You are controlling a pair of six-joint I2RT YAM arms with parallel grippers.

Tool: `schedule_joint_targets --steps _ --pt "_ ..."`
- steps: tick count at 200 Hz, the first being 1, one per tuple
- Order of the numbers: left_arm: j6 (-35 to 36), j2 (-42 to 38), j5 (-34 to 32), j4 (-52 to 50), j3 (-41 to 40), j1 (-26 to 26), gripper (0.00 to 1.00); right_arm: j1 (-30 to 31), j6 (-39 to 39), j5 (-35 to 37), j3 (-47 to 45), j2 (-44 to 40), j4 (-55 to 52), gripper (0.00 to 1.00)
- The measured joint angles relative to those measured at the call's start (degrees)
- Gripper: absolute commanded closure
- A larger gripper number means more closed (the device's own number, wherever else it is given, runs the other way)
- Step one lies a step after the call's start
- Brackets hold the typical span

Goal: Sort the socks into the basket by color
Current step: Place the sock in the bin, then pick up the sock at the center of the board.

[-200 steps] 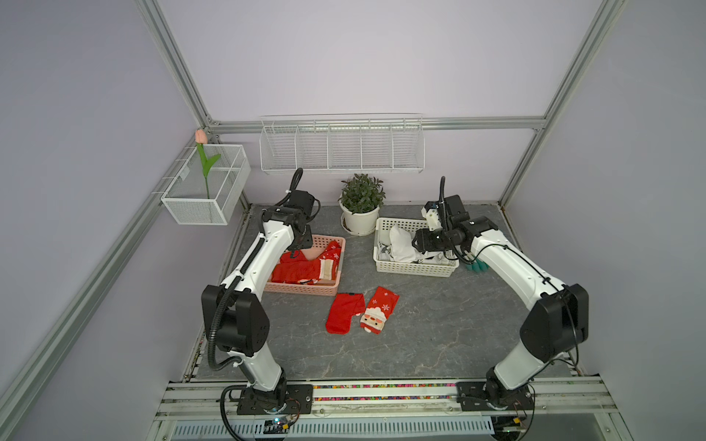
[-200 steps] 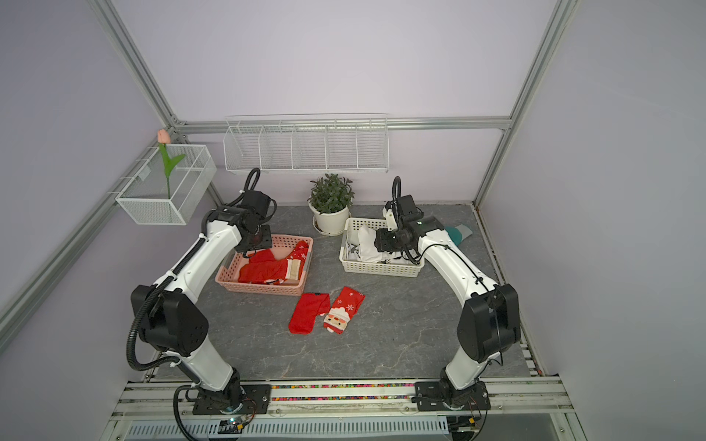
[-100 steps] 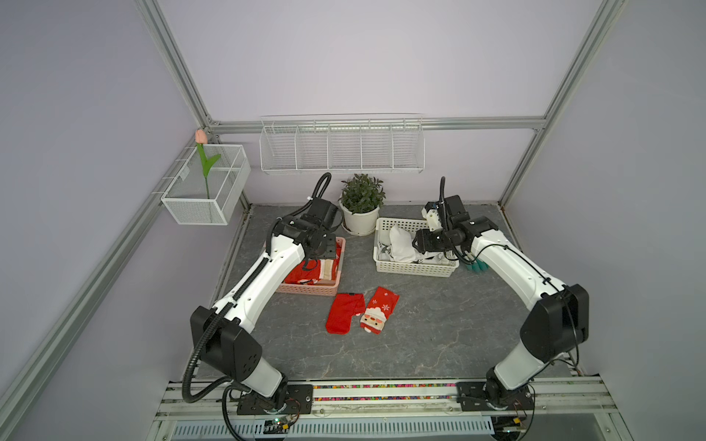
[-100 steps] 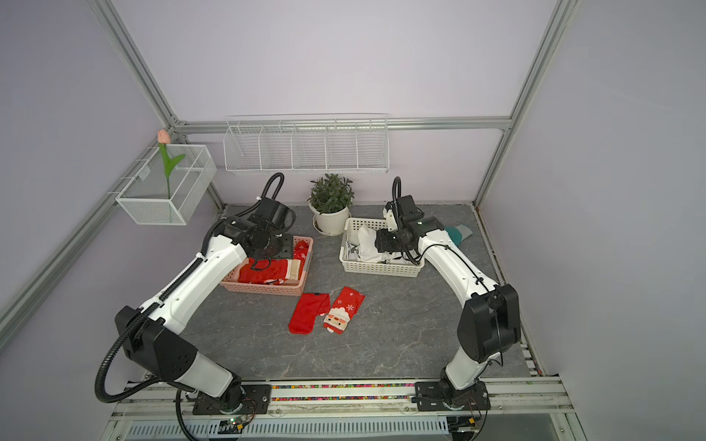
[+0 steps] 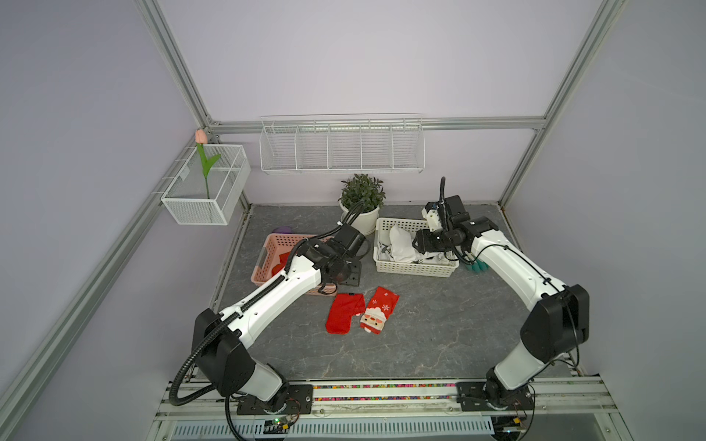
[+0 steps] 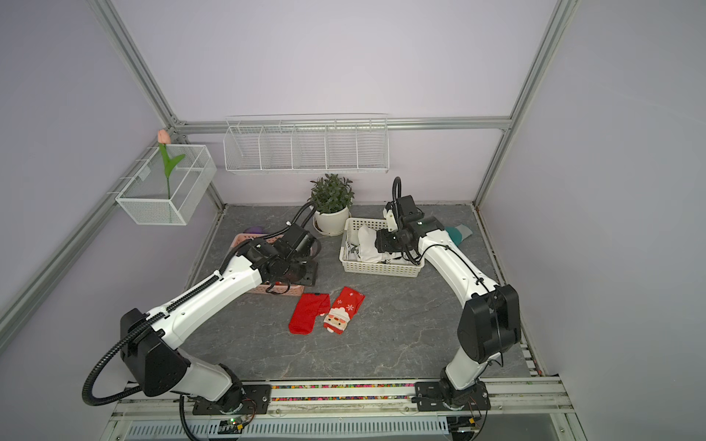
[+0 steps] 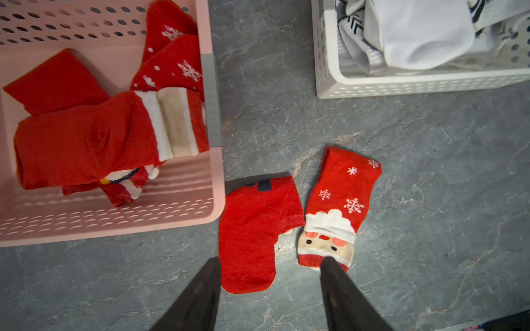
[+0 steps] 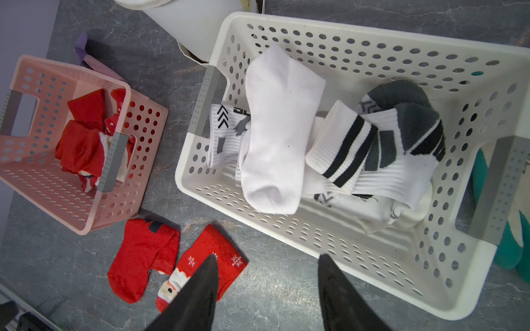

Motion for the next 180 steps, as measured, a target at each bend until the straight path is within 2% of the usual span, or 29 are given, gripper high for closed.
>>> schedule_joint_targets --steps 85,180 --pt "-1.7 9.2 -0.2 1.4 -0.1 -9.9 0.46 -0.1 0.0 0.9 -1.0 -0.7 0.0 0.42" --pt "-2.1 19.7 0.0 1.2 4.3 -14.1 0.48 -0.9 0.0 0.9 -2.3 -0.9 0.4 0.42"
